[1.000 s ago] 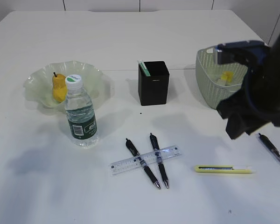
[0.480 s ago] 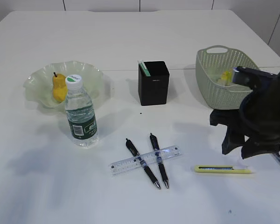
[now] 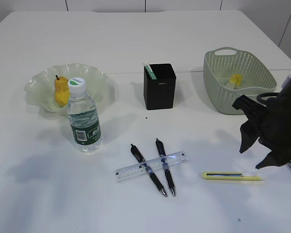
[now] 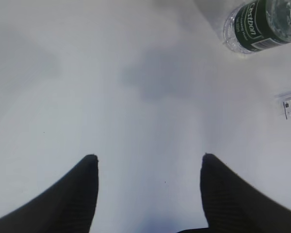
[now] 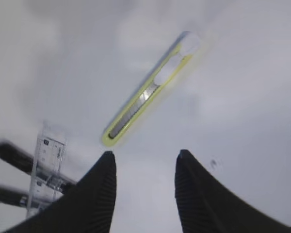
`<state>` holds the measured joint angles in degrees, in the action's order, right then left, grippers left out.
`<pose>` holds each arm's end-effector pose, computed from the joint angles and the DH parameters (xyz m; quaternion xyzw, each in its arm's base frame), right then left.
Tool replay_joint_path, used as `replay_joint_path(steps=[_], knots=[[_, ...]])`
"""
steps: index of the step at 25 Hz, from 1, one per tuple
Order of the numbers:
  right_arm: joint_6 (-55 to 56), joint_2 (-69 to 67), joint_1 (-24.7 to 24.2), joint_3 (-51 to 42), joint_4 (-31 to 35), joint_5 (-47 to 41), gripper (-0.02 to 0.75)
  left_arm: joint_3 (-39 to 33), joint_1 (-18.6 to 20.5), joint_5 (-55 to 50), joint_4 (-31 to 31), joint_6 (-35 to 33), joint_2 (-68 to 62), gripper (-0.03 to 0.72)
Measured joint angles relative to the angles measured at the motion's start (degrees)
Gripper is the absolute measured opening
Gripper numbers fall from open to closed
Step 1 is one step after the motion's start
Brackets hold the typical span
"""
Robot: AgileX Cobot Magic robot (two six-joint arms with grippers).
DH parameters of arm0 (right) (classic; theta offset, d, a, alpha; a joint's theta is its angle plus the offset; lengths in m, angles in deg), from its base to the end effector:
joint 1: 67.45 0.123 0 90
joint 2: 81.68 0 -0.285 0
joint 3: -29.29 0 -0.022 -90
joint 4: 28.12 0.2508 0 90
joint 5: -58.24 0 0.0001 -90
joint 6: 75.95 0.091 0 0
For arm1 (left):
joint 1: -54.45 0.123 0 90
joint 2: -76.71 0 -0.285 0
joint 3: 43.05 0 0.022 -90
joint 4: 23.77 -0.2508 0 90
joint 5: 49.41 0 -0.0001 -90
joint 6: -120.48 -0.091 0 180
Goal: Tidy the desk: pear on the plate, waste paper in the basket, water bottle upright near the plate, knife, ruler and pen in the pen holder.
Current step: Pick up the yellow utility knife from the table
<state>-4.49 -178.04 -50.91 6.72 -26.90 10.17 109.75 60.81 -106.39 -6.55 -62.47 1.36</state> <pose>0.2700 0.0817 0.2155 0.4636 0.8787 0.0849 0.0754 0.2112 0.0008 0.2838 -0.0869 0.9708 -0.1233 0.1863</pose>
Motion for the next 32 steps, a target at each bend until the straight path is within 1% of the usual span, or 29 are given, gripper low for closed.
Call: replay_joint_path(steps=[2, 5, 9, 13, 19, 22, 25, 28, 32], knots=[[7.66, 0.00, 0.00, 0.00, -1.22, -1.34, 0.304, 0.00, 0.00, 0.00, 0.00, 0.00, 0.00, 0.468], [15.65, -0.15, 0.00, 0.00, -3.44, -2.76, 0.304, 0.00, 0.00, -0.11, 0.00, 0.00, 0.00, 0.467], [20.50, -2.59, 0.00, 0.00, -3.92, -3.04, 0.304, 0.00, 0.00, -0.11, 0.00, 0.00, 0.00, 0.467], [22.95, -5.30, 0.00, 0.00, -2.27, -1.48, 0.304, 0.00, 0.00, -0.11, 0.00, 0.00, 0.00, 0.467], [27.23, -7.83, -0.13, 0.00, -1.91, 0.48, 0.304, 0.00, 0.00, -0.11, 0.00, 0.00, 0.00, 0.467], [27.85, -8.83, -1.76, 0.00, -1.91, 1.39, 0.304, 0.00, 0.00, -0.11, 0.00, 0.00, 0.00, 0.467], [26.22, -9.62, -5.10, 0.00, -1.91, 2.26, 0.304, 0.00, 0.00, -0.11, 0.00, 0.00, 0.00, 0.467], [24.16, -9.87, -7.36, 0.00, -1.91, 2.95, 0.304, 0.00, 0.00, 0.56, 0.00, 0.00, 0.00, 0.467], [23.63, -10.11, -7.82, 0.00, -1.77, 3.91, 0.304, 0.00, 0.00, 1.78, 0.00, 0.00, 0.00, 0.467]])
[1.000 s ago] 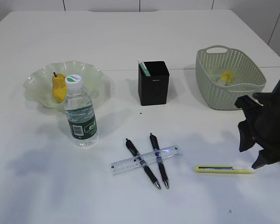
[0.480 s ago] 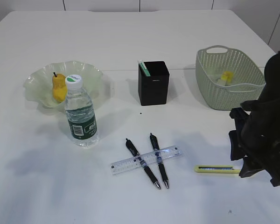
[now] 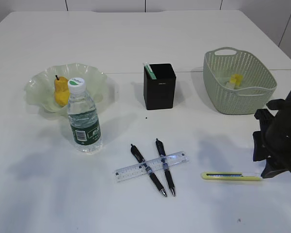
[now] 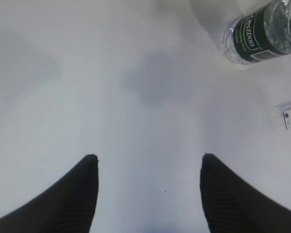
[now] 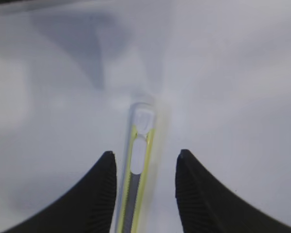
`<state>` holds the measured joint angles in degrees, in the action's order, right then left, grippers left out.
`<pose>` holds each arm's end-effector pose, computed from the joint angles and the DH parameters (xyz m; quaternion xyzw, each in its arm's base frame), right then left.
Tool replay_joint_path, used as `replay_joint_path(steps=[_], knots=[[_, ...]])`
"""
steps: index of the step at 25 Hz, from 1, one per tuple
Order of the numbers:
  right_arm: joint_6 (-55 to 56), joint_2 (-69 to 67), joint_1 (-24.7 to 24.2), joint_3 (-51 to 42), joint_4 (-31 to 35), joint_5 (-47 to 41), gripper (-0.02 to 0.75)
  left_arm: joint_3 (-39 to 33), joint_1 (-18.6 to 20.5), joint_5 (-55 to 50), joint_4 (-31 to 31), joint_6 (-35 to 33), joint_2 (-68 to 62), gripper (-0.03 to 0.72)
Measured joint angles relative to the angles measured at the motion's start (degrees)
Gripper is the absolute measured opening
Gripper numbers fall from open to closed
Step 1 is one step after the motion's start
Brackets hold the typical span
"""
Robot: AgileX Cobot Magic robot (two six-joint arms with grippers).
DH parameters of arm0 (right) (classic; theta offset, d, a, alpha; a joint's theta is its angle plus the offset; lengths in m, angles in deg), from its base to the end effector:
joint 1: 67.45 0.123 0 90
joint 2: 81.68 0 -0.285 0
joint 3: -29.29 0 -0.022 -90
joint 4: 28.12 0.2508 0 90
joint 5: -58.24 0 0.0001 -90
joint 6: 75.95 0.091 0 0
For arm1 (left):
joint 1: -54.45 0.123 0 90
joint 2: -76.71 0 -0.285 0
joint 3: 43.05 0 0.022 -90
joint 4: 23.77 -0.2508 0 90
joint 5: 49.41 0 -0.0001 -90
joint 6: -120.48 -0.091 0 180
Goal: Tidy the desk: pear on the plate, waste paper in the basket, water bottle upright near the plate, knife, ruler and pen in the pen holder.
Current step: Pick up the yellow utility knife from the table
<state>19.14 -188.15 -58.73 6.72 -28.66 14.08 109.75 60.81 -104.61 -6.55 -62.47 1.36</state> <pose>0.2968 0.0449 0.1651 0.6808 0.7300 0.0445 0.0393 0.2137 0.0015 0.2847 -0.0890 0.9679 -0.1212 0.2013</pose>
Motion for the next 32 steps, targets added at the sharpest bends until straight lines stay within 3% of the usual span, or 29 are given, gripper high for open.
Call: replay_joint_path(steps=[32], knots=[[-0.26, -8.00, 0.00, 0.00, 4.56, 5.66, 0.304, 0.00, 0.00, 0.71, 0.00, 0.00, 0.00, 0.467]])
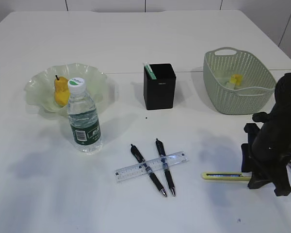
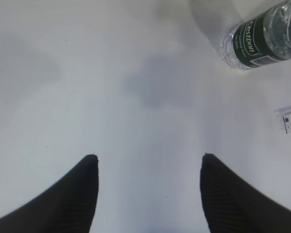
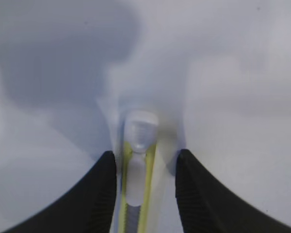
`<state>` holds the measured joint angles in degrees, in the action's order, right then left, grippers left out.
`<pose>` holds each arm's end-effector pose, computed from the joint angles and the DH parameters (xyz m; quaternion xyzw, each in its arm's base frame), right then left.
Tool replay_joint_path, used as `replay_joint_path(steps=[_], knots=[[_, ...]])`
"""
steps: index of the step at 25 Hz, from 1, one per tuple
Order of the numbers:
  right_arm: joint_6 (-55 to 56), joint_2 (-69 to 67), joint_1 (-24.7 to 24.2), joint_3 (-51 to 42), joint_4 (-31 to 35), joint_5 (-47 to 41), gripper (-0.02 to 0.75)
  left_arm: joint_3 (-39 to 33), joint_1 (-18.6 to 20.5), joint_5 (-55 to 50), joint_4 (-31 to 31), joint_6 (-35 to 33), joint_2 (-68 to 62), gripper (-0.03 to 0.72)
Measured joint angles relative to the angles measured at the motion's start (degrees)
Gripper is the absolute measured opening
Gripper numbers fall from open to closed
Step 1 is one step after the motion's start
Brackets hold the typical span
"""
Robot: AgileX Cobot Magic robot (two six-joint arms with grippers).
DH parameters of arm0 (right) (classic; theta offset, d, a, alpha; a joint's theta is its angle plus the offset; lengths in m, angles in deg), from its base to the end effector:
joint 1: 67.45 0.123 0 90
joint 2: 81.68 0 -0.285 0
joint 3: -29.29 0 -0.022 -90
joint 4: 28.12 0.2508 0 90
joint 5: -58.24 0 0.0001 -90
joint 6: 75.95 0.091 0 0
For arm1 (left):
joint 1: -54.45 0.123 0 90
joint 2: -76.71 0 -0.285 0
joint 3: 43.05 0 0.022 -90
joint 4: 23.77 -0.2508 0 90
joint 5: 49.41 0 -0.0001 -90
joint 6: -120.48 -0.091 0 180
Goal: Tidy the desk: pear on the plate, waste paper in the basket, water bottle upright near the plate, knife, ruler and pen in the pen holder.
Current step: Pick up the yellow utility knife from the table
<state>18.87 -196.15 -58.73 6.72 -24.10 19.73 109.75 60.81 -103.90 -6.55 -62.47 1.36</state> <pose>0.3079 0.0513 0.1232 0.7011 0.7116 0.0446 0.0060 0.2148 0.0019 0.2851 -0.0898 0.9667 -0.1203 0.2072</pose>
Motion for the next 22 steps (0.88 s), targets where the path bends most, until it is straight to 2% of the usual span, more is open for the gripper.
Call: replay_joint_path(steps=[12, 18, 22], knots=[[0.00, -0.86, 0.00, 0.22, 0.09, 0.13, 0.296, 0.00, 0.00, 0.14, 0.00, 0.00, 0.00, 0.467], [-0.41, -0.95, 0.00, 0.22, 0.09, 0.13, 0.162, 0.00, 0.00, 0.78, 0.00, 0.00, 0.00, 0.467], [-1.94, -0.95, 0.00, 0.31, 0.13, 0.13, 0.128, 0.00, 0.00, 1.04, 0.00, 0.00, 0.00, 0.467]])
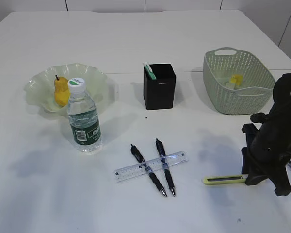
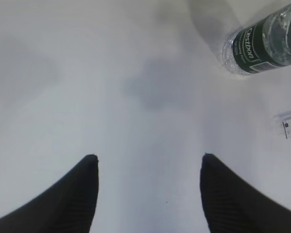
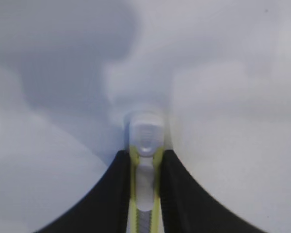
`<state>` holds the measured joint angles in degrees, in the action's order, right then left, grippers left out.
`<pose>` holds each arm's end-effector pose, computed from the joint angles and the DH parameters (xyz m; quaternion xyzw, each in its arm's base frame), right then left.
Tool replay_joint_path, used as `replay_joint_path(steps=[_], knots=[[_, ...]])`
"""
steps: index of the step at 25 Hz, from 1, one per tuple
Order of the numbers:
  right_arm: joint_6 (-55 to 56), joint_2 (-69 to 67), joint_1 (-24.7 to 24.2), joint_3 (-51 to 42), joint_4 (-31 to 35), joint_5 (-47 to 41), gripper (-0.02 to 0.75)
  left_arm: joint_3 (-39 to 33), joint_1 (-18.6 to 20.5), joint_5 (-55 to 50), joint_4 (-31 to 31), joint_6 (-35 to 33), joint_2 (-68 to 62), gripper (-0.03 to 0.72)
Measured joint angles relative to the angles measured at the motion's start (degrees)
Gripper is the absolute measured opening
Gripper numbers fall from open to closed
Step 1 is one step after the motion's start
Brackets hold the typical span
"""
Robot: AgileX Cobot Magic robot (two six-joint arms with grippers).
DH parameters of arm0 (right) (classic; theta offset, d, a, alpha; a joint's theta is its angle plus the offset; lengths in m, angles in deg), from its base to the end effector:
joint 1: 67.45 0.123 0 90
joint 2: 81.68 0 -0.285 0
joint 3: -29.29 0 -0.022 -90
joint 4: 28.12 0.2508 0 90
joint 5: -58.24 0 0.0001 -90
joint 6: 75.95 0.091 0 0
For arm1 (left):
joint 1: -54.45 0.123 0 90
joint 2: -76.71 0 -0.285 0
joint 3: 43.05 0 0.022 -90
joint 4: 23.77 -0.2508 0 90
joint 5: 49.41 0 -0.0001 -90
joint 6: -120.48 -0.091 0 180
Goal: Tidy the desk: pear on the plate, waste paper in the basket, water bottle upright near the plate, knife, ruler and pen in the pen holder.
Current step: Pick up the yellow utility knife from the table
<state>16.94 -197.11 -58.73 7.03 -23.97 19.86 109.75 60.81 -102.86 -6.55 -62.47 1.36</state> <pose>0.3095 0.0516 0.1190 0.6899 0.7227 0.0414 0.0035 0.2162 0.0023 0.2857 -0.0909 0.9648 -0.1190 0.2159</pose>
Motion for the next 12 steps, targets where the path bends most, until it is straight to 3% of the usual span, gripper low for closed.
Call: replay_joint_path(steps=[12], knots=[[-11.53, 4.40, 0.00, 0.00, -0.40, 0.00, 0.126, 0.00, 0.00, 0.98, 0.00, 0.00, 0.00, 0.466]])
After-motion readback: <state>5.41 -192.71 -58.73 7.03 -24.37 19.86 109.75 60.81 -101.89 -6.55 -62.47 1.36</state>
